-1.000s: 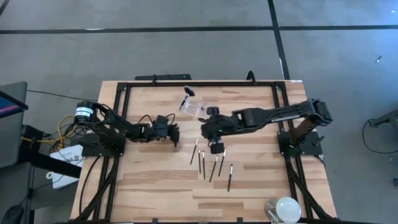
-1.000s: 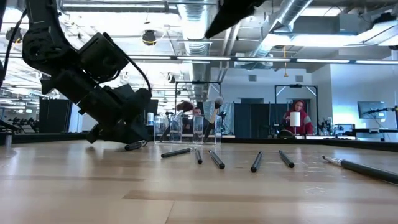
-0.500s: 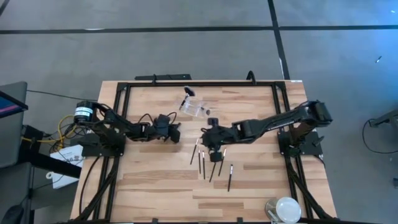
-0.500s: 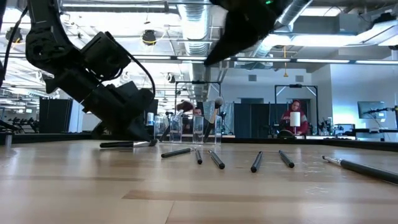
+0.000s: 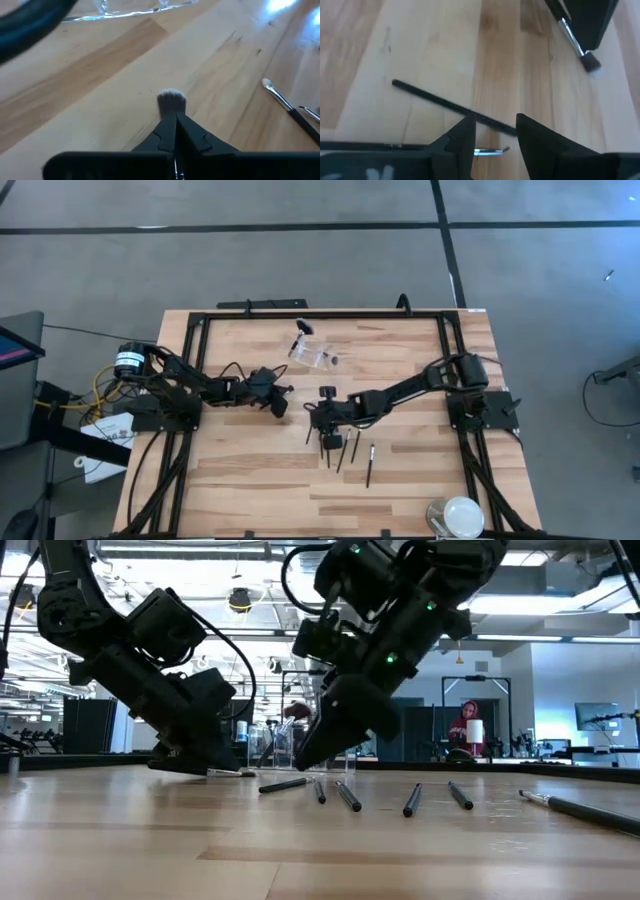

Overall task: Sort items
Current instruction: Put the blush brush into the transparent organizer

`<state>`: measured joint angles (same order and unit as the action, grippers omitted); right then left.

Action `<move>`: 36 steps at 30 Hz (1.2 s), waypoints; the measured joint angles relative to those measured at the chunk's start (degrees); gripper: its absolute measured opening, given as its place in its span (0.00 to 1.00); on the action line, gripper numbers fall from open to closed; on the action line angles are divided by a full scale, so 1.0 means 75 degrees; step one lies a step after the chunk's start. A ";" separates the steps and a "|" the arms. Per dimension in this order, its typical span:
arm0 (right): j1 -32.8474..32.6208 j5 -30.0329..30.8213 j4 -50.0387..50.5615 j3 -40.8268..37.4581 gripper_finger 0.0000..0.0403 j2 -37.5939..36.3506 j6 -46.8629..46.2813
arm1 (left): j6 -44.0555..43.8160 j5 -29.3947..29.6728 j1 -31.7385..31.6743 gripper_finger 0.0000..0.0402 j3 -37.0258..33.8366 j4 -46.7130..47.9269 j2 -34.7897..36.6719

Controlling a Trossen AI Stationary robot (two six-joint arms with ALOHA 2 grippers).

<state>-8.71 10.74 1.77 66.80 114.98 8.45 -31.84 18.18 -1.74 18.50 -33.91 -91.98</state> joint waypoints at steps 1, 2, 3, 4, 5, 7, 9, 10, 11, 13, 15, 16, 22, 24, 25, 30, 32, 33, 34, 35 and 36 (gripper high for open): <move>-0.0001 -0.0008 -0.0036 0.0066 0.35 0.0049 0.0000 | 0.0012 -0.0006 0.0002 0.04 0.0000 -0.0004 0.0002; -0.0006 -0.0012 -0.0068 0.0105 0.37 0.0064 0.0020 | 0.0042 -0.0025 0.0012 0.06 0.0002 -0.0004 0.0012; -0.0006 -0.0012 -0.0054 0.0130 0.38 0.0054 0.0056 | 0.0146 -0.0038 0.0019 0.08 0.0007 -0.0005 0.0017; -0.0006 -0.0017 -0.0068 0.0158 0.39 0.0030 0.0077 | 0.0261 -0.0050 0.0026 0.10 0.0012 -0.0004 0.0038; -0.0006 -0.0017 -0.0062 0.0166 0.40 -0.0010 0.0097 | 0.0373 -0.0080 0.0034 0.13 0.0010 0.0019 0.0096; -0.0006 -0.0017 -0.0072 0.0182 0.42 -0.0130 0.0114 | 0.0589 -0.0085 0.0069 0.18 0.0008 0.0018 0.0185; -0.0006 -0.0017 -0.0080 0.0189 0.44 -0.0265 0.0096 | 0.0940 -0.0021 0.0152 0.23 0.0005 -0.0051 0.0425; -0.0006 -0.0021 -0.0094 0.0193 0.44 -0.0315 0.0069 | 0.1142 0.0072 0.0228 0.25 0.0009 -0.0070 0.0555; -0.0006 -0.0029 -0.0083 0.0193 0.45 -0.0354 0.0042 | 0.1326 0.0242 0.0305 0.27 0.0004 -0.0076 0.0673; -0.0006 -0.0034 -0.0101 0.0193 0.45 -0.0368 0.0015 | 0.1674 0.0607 0.0452 0.30 -0.0068 -0.0074 0.0877; -0.0006 -0.0036 -0.0078 0.0193 0.46 -0.0368 0.0017 | 0.1794 0.0768 0.0555 0.33 -0.0139 -0.0072 0.0951; -0.0006 -0.0037 -0.0079 0.0193 0.46 -0.0368 0.0017 | 0.1793 0.0777 0.0593 0.34 -0.0185 -0.0073 0.0918; 0.0017 -0.0038 -0.0080 0.0193 0.45 -0.0365 0.0017 | 0.1792 0.1151 0.0638 0.40 -0.0306 -0.0063 0.0062; 0.0026 -0.0038 -0.0095 0.0193 0.44 -0.0365 0.0019 | 0.1784 0.1292 0.0644 0.41 -0.0297 -0.0332 -0.0259; 0.0026 -0.0040 -0.0102 0.0193 0.44 -0.0365 0.0049 | 0.1771 0.1366 0.0647 0.41 -0.0294 -0.0457 -0.0409; 0.0029 -0.0038 -0.0121 0.0190 0.44 -0.0365 0.0073 | 0.1741 0.1635 0.0566 0.38 -0.0254 -0.0704 -0.0905; 0.0029 -0.0041 -0.0130 0.0190 0.44 -0.0365 0.0073 | 0.1710 0.1529 0.0505 0.31 -0.0259 -0.0858 -0.0983; 0.0029 -0.0041 -0.0130 0.0190 0.44 -0.0365 0.0073 | 0.1728 0.1404 0.0478 0.27 -0.0263 -0.0932 -0.0995; 0.0029 -0.0041 -0.0128 0.0190 0.43 -0.0365 0.0073 | 0.1759 0.1265 0.0444 0.21 -0.0269 -0.1014 -0.1003; 0.0029 -0.0038 -0.0130 0.0190 0.43 -0.0365 0.0070 | 0.1761 0.1153 0.0431 0.15 -0.0274 -0.1095 -0.1012; 0.0029 -0.0038 -0.0132 0.0190 0.43 -0.0365 0.0070 | 0.1767 0.1116 0.0431 0.09 -0.0280 -0.1185 -0.1023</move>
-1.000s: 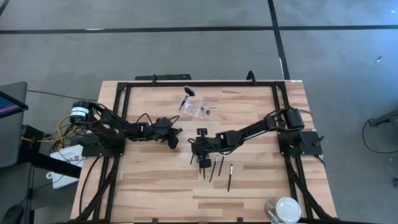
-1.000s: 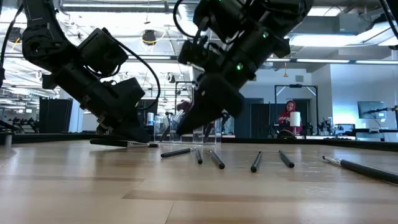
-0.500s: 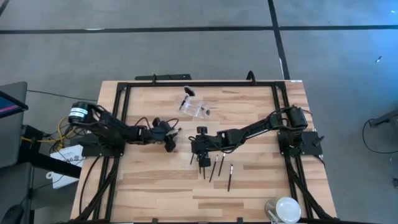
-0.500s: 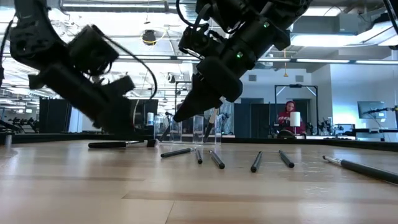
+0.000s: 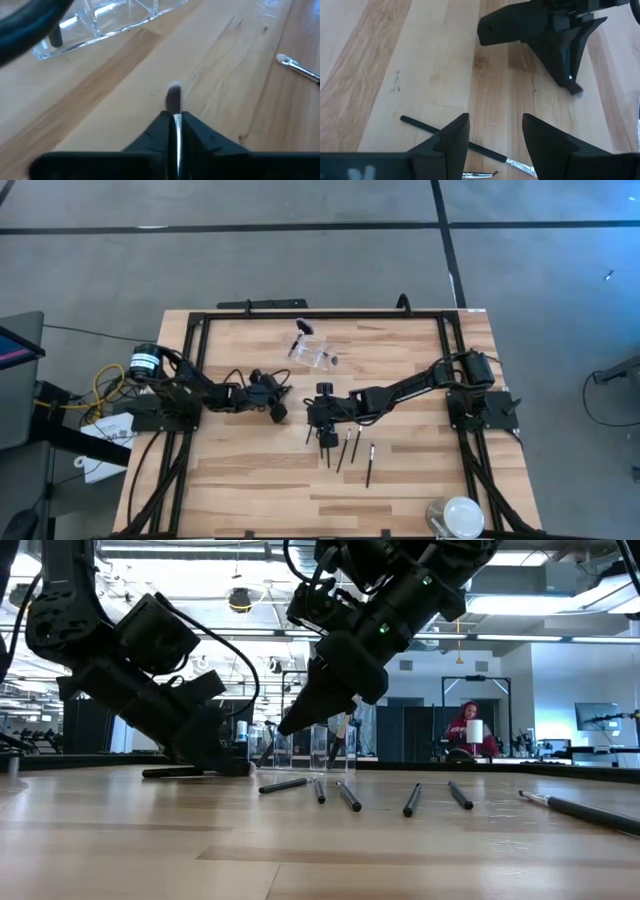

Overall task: Sort items
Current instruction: Put the blush brush into the transparent organizer

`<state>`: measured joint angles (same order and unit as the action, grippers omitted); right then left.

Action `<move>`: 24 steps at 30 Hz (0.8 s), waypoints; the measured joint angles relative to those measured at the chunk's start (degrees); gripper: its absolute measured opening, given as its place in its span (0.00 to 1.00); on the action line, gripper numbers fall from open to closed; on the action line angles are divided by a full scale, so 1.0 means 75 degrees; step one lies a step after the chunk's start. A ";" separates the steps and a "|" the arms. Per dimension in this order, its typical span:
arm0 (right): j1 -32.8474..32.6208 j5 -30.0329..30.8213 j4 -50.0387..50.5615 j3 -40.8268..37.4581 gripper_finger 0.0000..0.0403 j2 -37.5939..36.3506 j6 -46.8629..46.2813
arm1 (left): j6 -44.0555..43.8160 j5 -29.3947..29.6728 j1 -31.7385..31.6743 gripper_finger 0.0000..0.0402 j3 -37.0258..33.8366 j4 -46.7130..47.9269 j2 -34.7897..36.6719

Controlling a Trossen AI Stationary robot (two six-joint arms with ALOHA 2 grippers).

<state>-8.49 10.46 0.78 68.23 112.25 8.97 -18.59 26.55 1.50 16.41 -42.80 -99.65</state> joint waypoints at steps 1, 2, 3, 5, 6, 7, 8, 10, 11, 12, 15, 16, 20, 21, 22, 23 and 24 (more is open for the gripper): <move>0.0000 0.0000 -0.0032 -0.0003 0.43 0.0000 0.0000 | -0.0008 -0.0022 0.0000 0.07 -0.0006 -0.0078 -0.0001; 0.0000 0.0000 -0.0088 -0.0006 0.43 0.0001 0.0000 | -0.0011 -0.0047 -0.0003 0.07 -0.0012 -0.0190 0.0037; 0.0000 0.0000 -0.0176 -0.0006 0.43 0.0003 -0.0024 | -0.0041 -0.0081 0.0000 0.07 -0.0015 -0.0269 0.0101; 0.0000 0.0003 -0.0411 -0.0006 0.43 0.0003 -0.0203 | -0.0154 -0.0209 0.0069 0.07 -0.0050 -0.0247 0.0374; 0.0007 0.0003 -0.0517 -0.0006 0.43 0.0003 -0.0344 | -0.0153 -0.0330 0.0145 0.07 -0.0067 -0.0247 0.0596; 0.0039 0.0006 -0.0606 -0.0006 0.43 0.0003 -0.0495 | -0.0154 -0.0471 0.0220 0.07 -0.0062 -0.0335 0.0890; 0.0058 0.0003 -0.0673 -0.0006 0.43 0.0003 -0.0621 | -0.0157 -0.0577 0.0306 0.07 -0.0056 -0.0454 0.1215; 0.0106 0.0004 -0.0808 -0.0006 0.43 0.0003 -0.0783 | -0.0114 -0.0694 0.0529 0.07 -0.0117 -0.0568 0.1966; 0.0129 0.0006 -0.0865 -0.0006 0.43 0.0003 -0.0787 | 0.0002 -0.0742 0.0637 0.07 -0.0179 -0.0537 0.2358; 0.0154 0.0006 -0.0891 -0.0006 0.42 0.0003 -0.0728 | 0.0138 -0.0762 0.0761 0.07 -0.0239 -0.0506 0.2821; 0.0149 0.0038 -0.0762 -0.0024 0.41 -0.0182 -0.0362 | 0.0649 -0.0765 0.1017 0.07 -0.0407 -0.0642 0.4184; 0.0116 0.0053 -0.0708 -0.0026 0.40 -0.0351 -0.0228 | 0.0827 -0.0754 0.1066 0.07 -0.0462 -0.0634 0.4632; -0.0176 0.0825 0.0182 0.0003 0.38 -0.1637 0.0241 | 0.1505 -0.1130 0.1078 0.07 -0.0643 -0.0663 0.6155; -0.0273 0.1137 0.0524 -0.0003 0.38 -0.1975 0.0312 | 0.1638 -0.1300 0.1039 0.07 -0.0688 -0.0663 0.6461; -0.0345 0.1367 0.0686 -0.0033 0.37 -0.2286 0.0412 | 0.1728 -0.1484 0.0992 0.07 -0.0703 -0.0673 0.6694; -0.0399 0.1418 0.0513 -0.0179 0.36 -0.2577 0.0493 | 0.1815 -0.1660 0.0943 0.07 -0.0713 -0.0682 0.6904; -0.0419 0.1361 -0.0033 -0.0465 0.36 -0.2826 0.0598 | 0.1881 -0.1832 0.0884 0.07 -0.0720 -0.0692 0.7067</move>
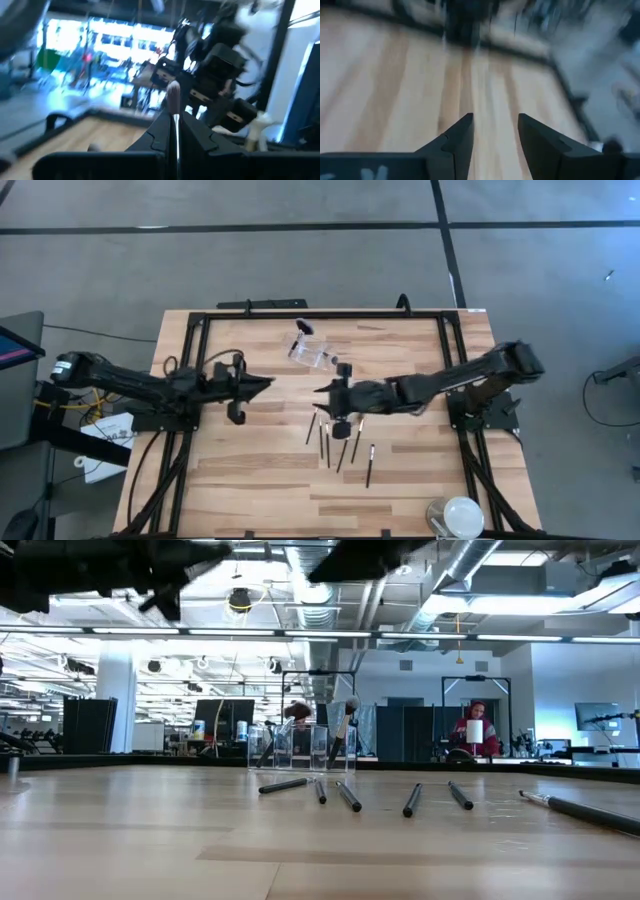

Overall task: Sort items
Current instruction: Put the blush brush into the transparent organizer

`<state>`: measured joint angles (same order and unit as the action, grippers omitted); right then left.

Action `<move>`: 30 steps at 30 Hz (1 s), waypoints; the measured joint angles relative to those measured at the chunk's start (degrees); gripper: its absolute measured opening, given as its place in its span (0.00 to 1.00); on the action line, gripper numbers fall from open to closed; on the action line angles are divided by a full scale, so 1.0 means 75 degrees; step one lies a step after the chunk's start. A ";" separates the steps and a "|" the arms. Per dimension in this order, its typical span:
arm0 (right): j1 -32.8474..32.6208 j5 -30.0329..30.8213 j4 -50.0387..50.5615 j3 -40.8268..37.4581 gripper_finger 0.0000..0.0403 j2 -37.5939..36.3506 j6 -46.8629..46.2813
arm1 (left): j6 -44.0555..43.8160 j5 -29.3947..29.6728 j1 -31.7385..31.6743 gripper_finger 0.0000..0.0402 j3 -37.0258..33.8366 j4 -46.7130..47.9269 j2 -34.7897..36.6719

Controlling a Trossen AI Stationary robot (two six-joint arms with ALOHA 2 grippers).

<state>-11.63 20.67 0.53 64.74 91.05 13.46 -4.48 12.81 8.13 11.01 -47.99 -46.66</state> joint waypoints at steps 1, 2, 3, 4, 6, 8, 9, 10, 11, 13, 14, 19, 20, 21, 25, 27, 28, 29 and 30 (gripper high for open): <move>0.0008 -0.0238 -0.0937 -0.0338 0.35 -0.0142 0.0127 | 0.0044 -0.0190 -0.0052 0.07 0.0003 -0.0065 0.0095; 0.0050 -0.0602 -0.2026 -0.0732 0.34 -0.0192 0.0290 | 0.0094 -0.0402 -0.0100 0.07 0.0003 -0.0114 0.0129; 0.0123 -0.1023 -0.3184 -0.1181 0.33 -0.0146 0.0452 | 0.0119 -0.0626 -0.0149 0.07 0.0002 -0.0189 0.0112; 0.0225 -0.1426 -0.4313 -0.1570 0.33 0.0025 0.0585 | 0.0128 -0.0851 -0.0185 0.07 0.0000 -0.0330 0.0059; 0.0463 -0.1899 -0.6237 -0.2067 0.32 0.0576 0.0608 | 0.0107 -0.1200 -0.0206 0.07 0.0000 -0.0719 -0.0087; 0.0709 -0.1978 -0.7688 -0.2178 0.32 0.1274 0.0192 | 0.0101 -0.1401 -0.0189 0.07 0.0000 -0.1112 -0.0278; 0.0829 -0.2091 -0.8106 -0.2098 0.33 0.1601 -0.0084 | 0.0101 -0.1497 -0.0188 0.07 0.0000 -0.1276 -0.0370; 0.0955 -0.2337 -0.8370 -0.1961 0.33 0.1927 -0.0334 | 0.0104 -0.1565 -0.0188 0.07 0.0000 -0.1506 -0.0493; 0.1057 -0.2638 -0.8508 -0.1763 0.33 0.2228 -0.0559 | 0.0110 -0.1599 -0.0191 0.07 0.0000 -0.1668 -0.0596; 0.1227 -0.3117 -0.8611 -0.1251 0.34 0.2748 -0.0838 | 0.0110 -0.1599 -0.0191 0.07 0.0000 -0.1877 -0.0820; 0.1281 -0.3229 -0.8611 -0.0991 0.34 0.2907 -0.0912 | 0.0110 -0.1599 -0.0191 0.07 0.0000 -0.1952 -0.0926; 0.1427 -0.3980 -0.8072 0.0289 0.34 0.3494 -0.1054 | 0.0110 -0.1599 -0.0191 0.07 0.0003 -0.2169 -0.1234; 0.1436 -0.4057 -0.7798 0.0494 0.34 0.3558 -0.1059 | 0.0110 -0.1599 -0.0195 0.07 0.0003 -0.2179 -0.1238; 0.1445 -0.4112 -0.7534 0.0654 0.34 0.3606 -0.1059 | 0.0113 -0.1599 -0.0200 0.07 0.0003 -0.2207 -0.1235; 0.1451 -0.4130 -0.6989 0.1363 0.34 0.3828 -0.1059 | 0.0167 -0.1599 -0.0200 0.07 0.0003 -0.2289 -0.1227; 0.1453 -0.4167 -0.6922 0.1574 0.34 0.3927 -0.1059 | 0.0204 -0.1599 -0.0200 0.07 0.0003 -0.2297 -0.1229; 0.1450 -0.4177 -0.6890 0.1608 0.34 0.3936 -0.1056 | 0.0208 -0.1599 -0.0200 0.07 0.0003 -0.2296 -0.1229; 0.1440 -0.4185 -0.6856 0.1664 0.35 0.3936 -0.1055 | 0.0211 -0.1599 -0.0200 0.07 0.0003 -0.2313 -0.1230; 0.1433 -0.4188 -0.6839 0.1692 0.35 0.3933 -0.1034 | 0.0222 -0.1599 -0.0200 0.07 0.0003 -0.2335 -0.1229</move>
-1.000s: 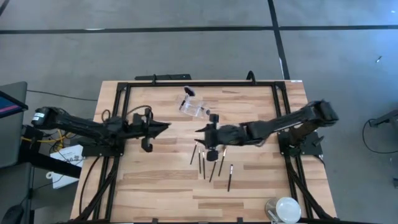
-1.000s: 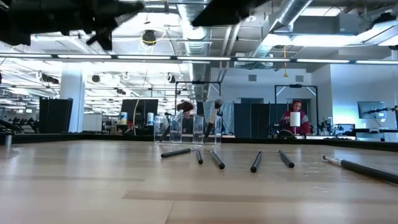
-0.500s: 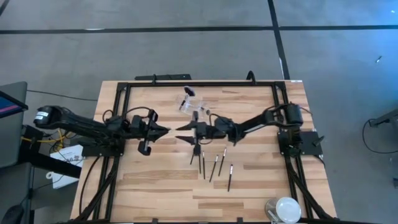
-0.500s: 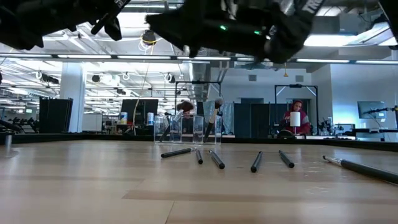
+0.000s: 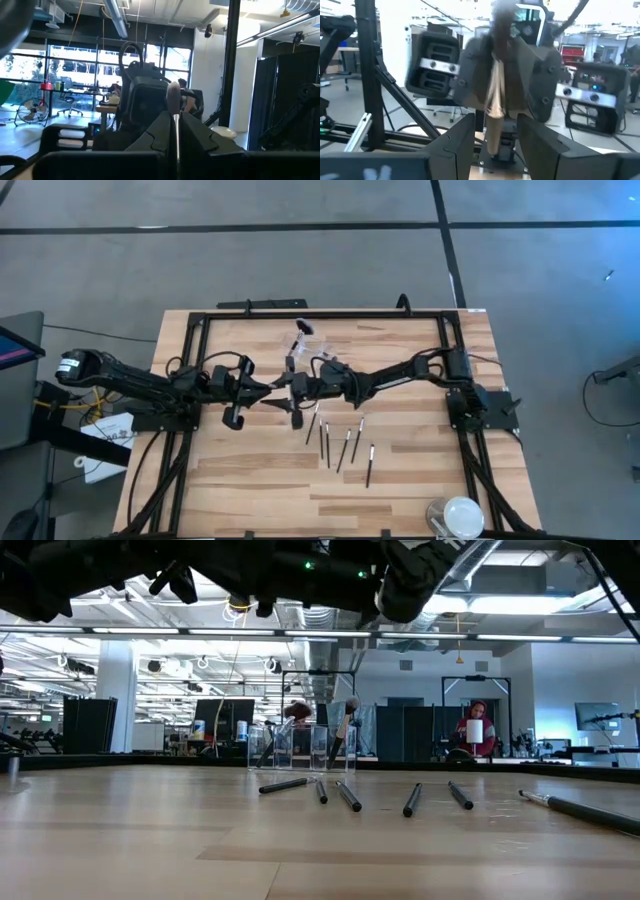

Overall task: Sort items
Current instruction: Put the blush brush into the transparent organizer

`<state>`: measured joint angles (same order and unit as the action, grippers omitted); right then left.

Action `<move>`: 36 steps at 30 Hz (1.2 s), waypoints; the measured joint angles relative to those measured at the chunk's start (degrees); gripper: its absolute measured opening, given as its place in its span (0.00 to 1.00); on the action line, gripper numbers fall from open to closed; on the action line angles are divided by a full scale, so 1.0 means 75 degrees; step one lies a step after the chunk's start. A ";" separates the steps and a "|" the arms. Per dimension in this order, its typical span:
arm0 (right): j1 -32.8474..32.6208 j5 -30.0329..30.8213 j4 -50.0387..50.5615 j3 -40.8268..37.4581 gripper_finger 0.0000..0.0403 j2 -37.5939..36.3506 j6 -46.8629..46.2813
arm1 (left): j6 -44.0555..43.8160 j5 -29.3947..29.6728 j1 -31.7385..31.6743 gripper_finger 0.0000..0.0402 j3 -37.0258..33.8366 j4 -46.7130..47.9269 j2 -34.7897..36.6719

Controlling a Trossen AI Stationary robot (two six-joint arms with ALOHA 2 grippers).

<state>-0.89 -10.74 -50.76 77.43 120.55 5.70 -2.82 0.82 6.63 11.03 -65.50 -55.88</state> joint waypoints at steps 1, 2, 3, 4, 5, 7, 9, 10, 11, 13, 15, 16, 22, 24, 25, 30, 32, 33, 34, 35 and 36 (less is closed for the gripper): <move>-0.0014 0.0000 0.0026 0.0023 0.35 -0.0008 0.0019 | 0.0001 -0.0001 0.0000 0.07 0.0000 -0.0020 0.0000; -0.0014 0.0001 0.0032 0.0037 0.35 -0.0008 0.0019 | 0.0004 -0.0001 0.0000 0.07 0.0000 -0.0049 0.0000; -0.0014 -0.0004 0.0074 0.0057 0.36 -0.0008 0.0018 | 0.0022 -0.0003 0.0002 0.07 0.0000 -0.0068 0.0000; -0.0015 -0.0003 0.0087 0.0092 0.36 -0.0004 0.0019 | 0.0099 0.0000 0.0000 0.07 0.0000 -0.0072 0.0000; -0.0014 -0.0003 0.0092 0.0124 0.36 -0.0003 0.0020 | 0.0173 -0.0002 0.0000 0.07 0.0001 -0.0084 0.0000; -0.0014 -0.0006 0.0088 0.0169 0.36 -0.0003 0.0021 | 0.0206 0.0000 0.0000 0.07 0.0009 -0.0136 0.0006; -0.0014 -0.0006 0.0113 0.0200 0.35 -0.0003 0.0022 | 0.0257 0.0036 0.0000 0.07 0.0009 -0.0133 0.0006; -0.0014 -0.0003 0.0133 0.0228 0.35 -0.0003 0.0022 | 0.0343 0.0093 0.0001 0.07 0.0009 -0.0149 0.0006; -0.0014 -0.0003 0.0145 0.0264 0.35 -0.0003 0.0022 | 0.0448 0.0116 0.0003 0.07 0.0009 -0.0192 0.0009; -0.0010 0.0004 0.0208 0.0315 0.35 -0.0003 0.0028 | 0.0652 0.0145 0.0003 0.07 0.0013 -0.0262 0.0012; -0.0008 0.0010 0.0237 0.0326 0.35 -0.0003 0.0037 | 0.0737 0.0148 0.0003 0.07 0.0067 -0.0234 0.0003; -0.0002 0.0017 0.0242 0.0326 0.35 -0.0003 0.0038 | 0.0742 0.0149 0.0003 0.07 0.0090 -0.0209 0.0001; 0.0036 0.0001 0.0240 0.0326 0.34 -0.0003 0.0032 | 0.0771 0.0168 0.0001 0.07 0.0230 -0.0283 -0.0336; 0.0038 0.0006 0.0263 0.0326 0.33 -0.0003 0.0031 | 0.1002 0.0281 0.0003 0.07 0.0266 -0.0369 -0.0467; 0.0038 0.0017 0.0295 0.0326 0.33 -0.0003 0.0031 | 0.1156 0.0289 0.0003 0.07 0.0281 -0.0440 -0.0531; 0.0043 0.0038 0.0312 0.0326 0.27 -0.0003 0.0034 | 0.1275 0.0288 0.0006 0.07 0.0294 -0.0713 -0.0609; 0.0077 0.0032 0.0312 0.0326 0.24 -0.0003 0.0033 | 0.1269 0.0291 0.0006 0.07 0.0295 -0.0743 -0.0655; 0.0099 0.0017 0.0312 0.0326 0.23 -0.0003 0.0033 | 0.1272 0.0298 0.0006 0.07 0.0296 -0.0753 -0.0670; 0.0105 0.0012 0.0312 0.0326 0.21 -0.0003 0.0034 | 0.1272 0.0328 0.0001 0.07 0.0294 -0.0737 -0.0667; 0.0105 0.0020 0.0315 0.0326 0.20 -0.0003 0.0034 | 0.1273 0.0367 0.0000 0.07 0.0294 -0.0733 -0.0692; 0.0105 0.0026 0.0317 0.0326 0.18 -0.0003 0.0034 | 0.1269 0.0394 0.0000 0.07 0.0297 -0.0735 -0.0732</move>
<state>-0.10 -10.55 -48.38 79.88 120.53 5.96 6.70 3.78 6.63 13.26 -71.01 -61.36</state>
